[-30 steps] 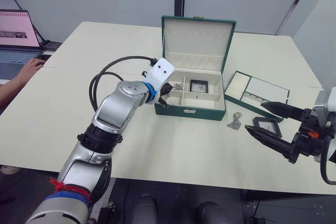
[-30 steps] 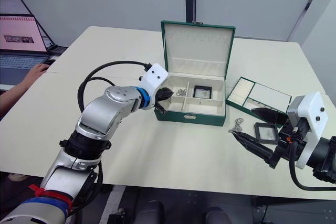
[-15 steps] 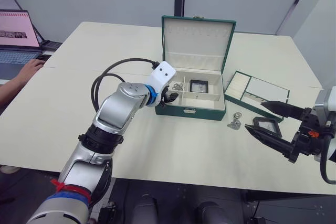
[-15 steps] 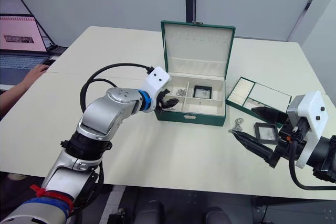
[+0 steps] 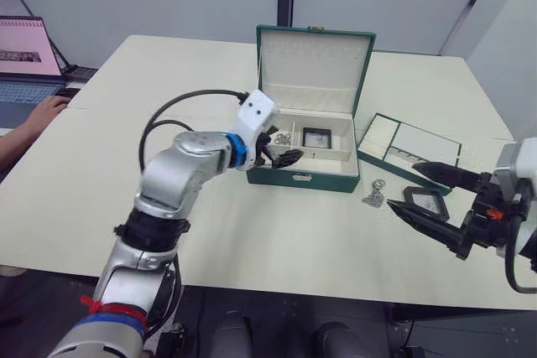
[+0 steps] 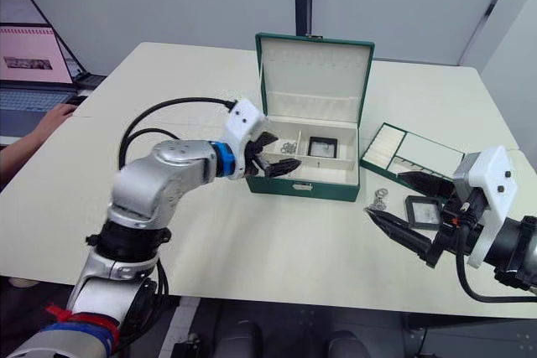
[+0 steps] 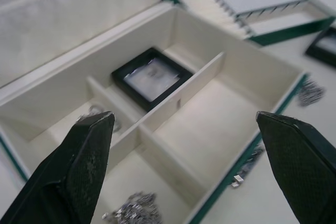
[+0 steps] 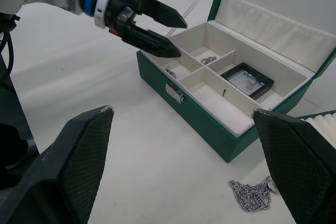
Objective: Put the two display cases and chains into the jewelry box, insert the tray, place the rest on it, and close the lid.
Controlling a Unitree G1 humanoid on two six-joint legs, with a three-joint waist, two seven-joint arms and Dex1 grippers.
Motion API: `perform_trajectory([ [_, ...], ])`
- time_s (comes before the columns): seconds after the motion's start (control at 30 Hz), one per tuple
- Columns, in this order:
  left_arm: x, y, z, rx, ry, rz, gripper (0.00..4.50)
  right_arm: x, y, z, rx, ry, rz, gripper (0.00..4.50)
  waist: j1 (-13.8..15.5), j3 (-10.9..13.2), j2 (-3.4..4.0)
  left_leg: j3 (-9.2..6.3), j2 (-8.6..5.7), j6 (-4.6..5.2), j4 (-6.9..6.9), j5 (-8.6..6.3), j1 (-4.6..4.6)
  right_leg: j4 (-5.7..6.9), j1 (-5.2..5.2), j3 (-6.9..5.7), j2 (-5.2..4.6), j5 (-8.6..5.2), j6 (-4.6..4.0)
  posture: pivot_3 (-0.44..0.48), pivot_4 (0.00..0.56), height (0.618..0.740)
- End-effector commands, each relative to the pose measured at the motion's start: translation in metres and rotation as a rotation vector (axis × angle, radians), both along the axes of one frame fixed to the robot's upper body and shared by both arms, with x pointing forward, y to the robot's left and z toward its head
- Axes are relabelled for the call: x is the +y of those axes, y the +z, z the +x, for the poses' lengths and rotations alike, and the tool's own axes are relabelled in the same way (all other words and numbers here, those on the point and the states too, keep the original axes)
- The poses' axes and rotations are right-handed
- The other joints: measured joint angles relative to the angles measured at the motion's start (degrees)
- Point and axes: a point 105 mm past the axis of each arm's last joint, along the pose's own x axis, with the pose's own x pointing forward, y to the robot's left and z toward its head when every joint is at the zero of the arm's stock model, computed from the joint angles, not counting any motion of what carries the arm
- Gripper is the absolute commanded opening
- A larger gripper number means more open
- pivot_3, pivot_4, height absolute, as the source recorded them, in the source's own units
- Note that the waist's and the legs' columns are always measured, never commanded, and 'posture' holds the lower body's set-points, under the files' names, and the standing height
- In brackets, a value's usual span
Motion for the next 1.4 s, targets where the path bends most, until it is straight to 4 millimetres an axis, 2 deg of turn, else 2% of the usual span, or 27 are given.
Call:
perform_trajectory([
  [0.03,0.03,0.008,-0.022,-0.069,-0.087,-0.035,4.46,0.012,-0.013,-0.005,0.011,0.012,0.032,4.5,-0.19,-0.04,0.08,0.0,0.01,0.0,0.0,0.0,0.01,0.0,0.0,0.0,0.01,0.0,0.0,0.0,0.15,0.74],
  [0.17,0.068,-0.004,-0.039,-0.076,-0.06,-0.103,4.46,0.015,-0.035,-0.009,0.056,-0.02,0.043,4.5,0.02,-0.05,0.12,0.0,0.01,0.0,0.02,0.0,0.01,0.0,0.01,-0.04,-0.04,0.0,0.0,0.0,0.15,0.74],
  [0.23,0.085,-0.015,-0.048,-0.073,-0.042,-0.078,4.46,0.017,-0.045,-0.012,0.075,-0.028,0.032,4.5,0.17,-0.06,0.1,-0.01,0.01,-0.01,0.06,0.0,0.0,-0.02,0.04,-0.09,-0.07,0.0,0.0,0.0,0.15,0.74],
  [0.5,0.13,-0.045,-0.103,-0.009,-0.085,-0.05,4.46,0.028,-0.074,-0.03,0.147,-0.053,0.058,4.5,-0.08,-0.09,0.14,-0.03,0.05,0.0,-0.01,-0.01,0.01,-0.02,0.02,-0.14,-0.05,-0.01,-0.01,0.0,0.15,0.74],
  [0.63,0.14,-0.047,-0.11,-0.018,-0.068,-0.04,4.46,0.029,-0.077,-0.033,0.151,-0.063,0.075,4.5,-0.09,-0.11,0.14,-0.04,0.06,0.18,-0.02,-0.11,0.02,0.0,0.0,-0.19,-0.04,-0.01,-0.02,0.0,0.15,0.74],
  [0.97,0.131,-0.04,-0.105,-0.048,-0.097,-0.047,4.46,0.033,-0.067,-0.024,0.132,-0.031,0.094,4.5,-0.12,-0.15,0.13,-0.05,0.06,0.2,-0.01,-0.13,0.02,0.0,0.0,-0.17,-0.03,-0.01,-0.03,0.0,0.15,0.74],
  [1.13,0.087,-0.012,-0.105,-0.067,-0.315,-0.1,4.46,0.034,-0.063,-0.019,0.135,-0.022,0.09,4.5,0.17,-0.17,0.09,-0.05,0.03,0.2,0.0,-0.12,0.01,-0.01,0.01,-0.19,-0.05,0.0,-0.03,0.0,0.15,0.74],
  [1.4,0.07,-0.003,-0.109,-0.098,-0.468,-0.073,4.46,0.029,-0.064,-0.02,0.135,-0.067,0.08,4.5,-0.3,-0.17,0.18,-0.07,0.06,0.2,-0.03,-0.12,0.02,-0.01,-0.02,-0.13,0.02,-0.01,-0.03,0.0,0.15,0.74],
])
